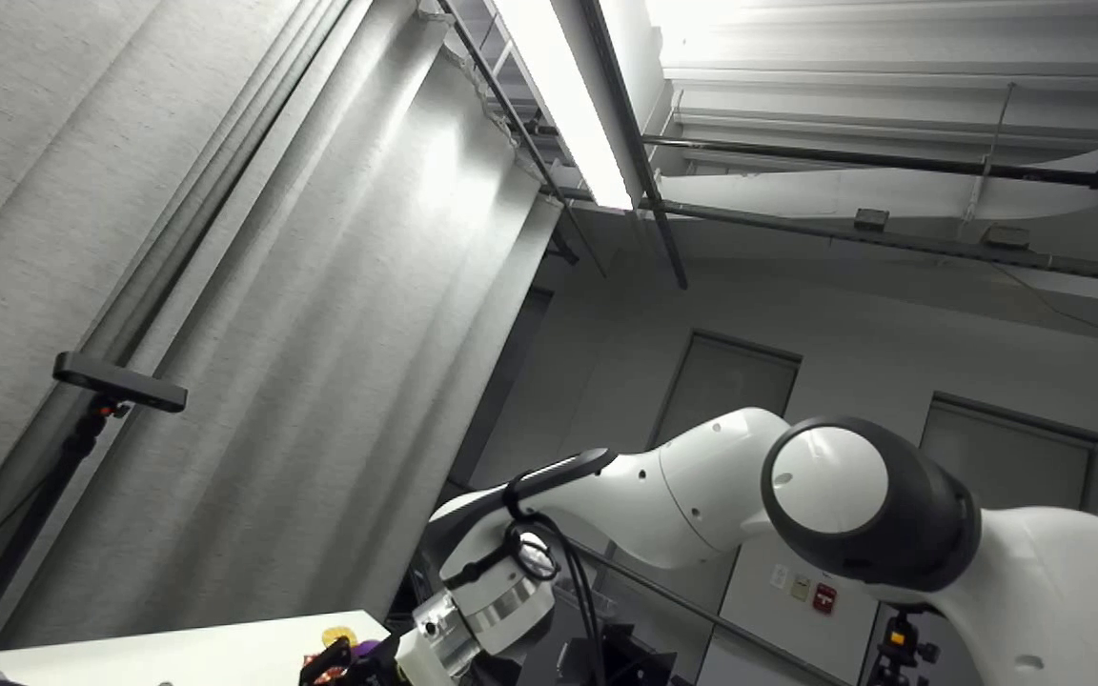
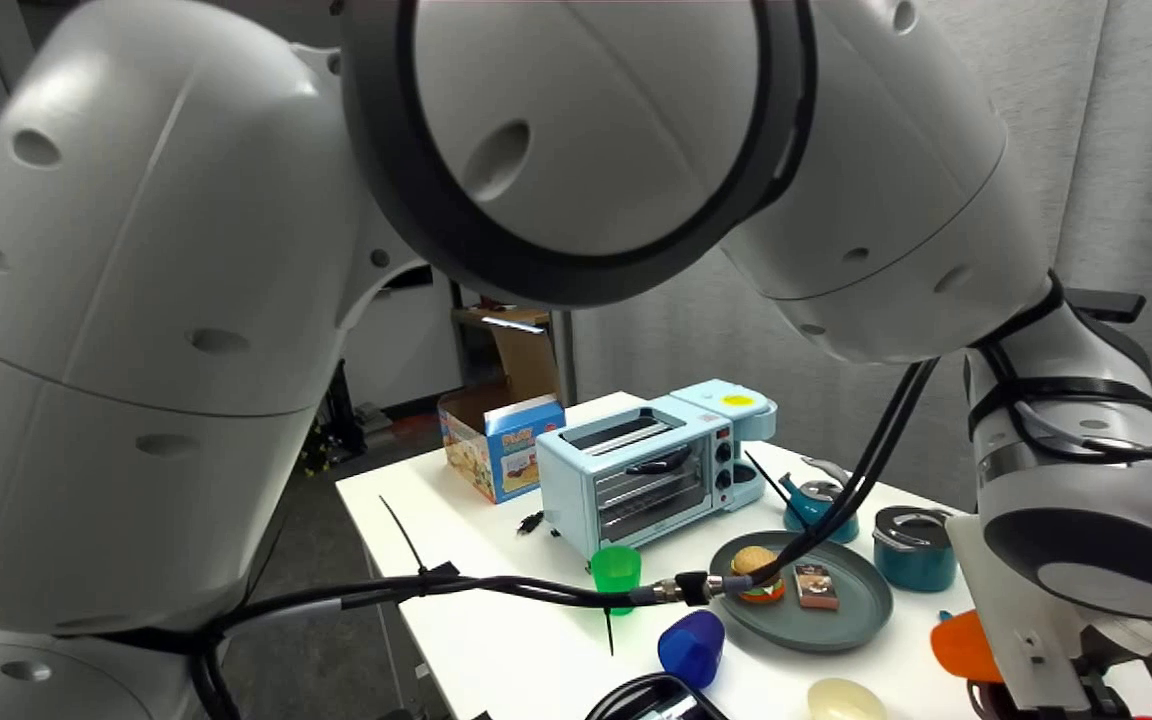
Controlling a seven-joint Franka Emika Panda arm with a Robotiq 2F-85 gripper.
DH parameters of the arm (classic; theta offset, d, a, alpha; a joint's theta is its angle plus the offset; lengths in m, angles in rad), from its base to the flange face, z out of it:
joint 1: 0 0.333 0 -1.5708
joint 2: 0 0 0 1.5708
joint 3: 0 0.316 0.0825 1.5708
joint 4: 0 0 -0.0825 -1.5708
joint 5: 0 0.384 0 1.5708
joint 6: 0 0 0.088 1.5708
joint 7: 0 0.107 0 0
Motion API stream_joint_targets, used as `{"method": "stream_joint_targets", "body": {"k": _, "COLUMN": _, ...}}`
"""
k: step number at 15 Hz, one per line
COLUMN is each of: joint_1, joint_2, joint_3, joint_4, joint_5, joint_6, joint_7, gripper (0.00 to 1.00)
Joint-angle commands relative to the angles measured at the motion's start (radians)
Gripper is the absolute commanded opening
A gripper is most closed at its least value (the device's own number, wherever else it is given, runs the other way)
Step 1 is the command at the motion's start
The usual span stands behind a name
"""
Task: Move the objects from the orange cup and put them in the pot
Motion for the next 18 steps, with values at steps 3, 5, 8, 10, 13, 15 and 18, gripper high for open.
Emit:
{"method": "stream_joint_targets", "body": {"k": 3, "joint_1": -0.006, "joint_2": 0.057, "joint_3": -0.055, "joint_4": 0.121, "joint_5": 0.133, "joint_6": -0.147, "joint_7": 0.057, "gripper": 0.51}}
{"method": "stream_joint_targets", "body": {"k": 5, "joint_1": -0.011, "joint_2": 0.073, "joint_3": -0.076, "joint_4": 0.14, "joint_5": 0.179, "joint_6": -0.198, "joint_7": 0.076, "gripper": 0.51}}
{"method": "stream_joint_targets", "body": {"k": 8, "joint_1": -0.016, "joint_2": 0.1, "joint_3": -0.11, "joint_4": 0.165, "joint_5": 0.241, "joint_6": -0.268, "joint_7": 0.095, "gripper": 0.51}}
{"method": "stream_joint_targets", "body": {"k": 10, "joint_1": -0.024, "joint_2": 0.121, "joint_3": -0.129, "joint_4": 0.182, "joint_5": 0.281, "joint_6": -0.325, "joint_7": 0.114, "gripper": 0.51}}
{"method": "stream_joint_targets", "body": {"k": 13, "joint_1": -0.041, "joint_2": 0.16, "joint_3": -0.147, "joint_4": 0.213, "joint_5": 0.341, "joint_6": -0.428, "joint_7": 0.144, "gripper": 0.51}}
{"method": "stream_joint_targets", "body": {"k": 15, "joint_1": -0.057, "joint_2": 0.182, "joint_3": -0.151, "joint_4": 0.235, "joint_5": 0.386, "joint_6": -0.514, "joint_7": 0.161, "gripper": 0.51}}
{"method": "stream_joint_targets", "body": {"k": 18, "joint_1": -0.063, "joint_2": 0.212, "joint_3": -0.168, "joint_4": 0.262, "joint_5": 0.438, "joint_6": -0.602, "joint_7": 0.168, "gripper": 0.51}}
